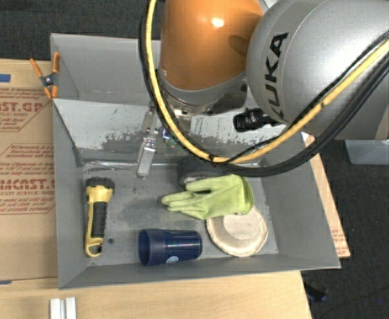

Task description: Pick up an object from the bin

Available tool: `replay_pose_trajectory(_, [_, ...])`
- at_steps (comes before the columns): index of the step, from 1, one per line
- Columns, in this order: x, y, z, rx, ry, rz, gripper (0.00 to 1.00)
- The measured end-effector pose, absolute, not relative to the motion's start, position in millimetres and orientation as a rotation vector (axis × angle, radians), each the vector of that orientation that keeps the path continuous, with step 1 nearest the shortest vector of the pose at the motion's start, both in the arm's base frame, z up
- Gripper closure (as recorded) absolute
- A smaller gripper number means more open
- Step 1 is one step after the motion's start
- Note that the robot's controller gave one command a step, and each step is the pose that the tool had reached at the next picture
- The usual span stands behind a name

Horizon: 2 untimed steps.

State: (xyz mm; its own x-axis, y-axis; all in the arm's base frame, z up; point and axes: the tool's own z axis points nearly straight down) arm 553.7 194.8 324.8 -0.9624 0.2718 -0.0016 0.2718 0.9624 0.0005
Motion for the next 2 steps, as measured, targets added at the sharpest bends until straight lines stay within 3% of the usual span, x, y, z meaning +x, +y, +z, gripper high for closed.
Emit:
replay_pose_trajectory(1, [571.6,147.2,266.4,0.345,3.116,0.003,0.0])
replay_pose_trajectory(2, [579.3,159.1,220.5,0.419,3.1,0.018,0.0])
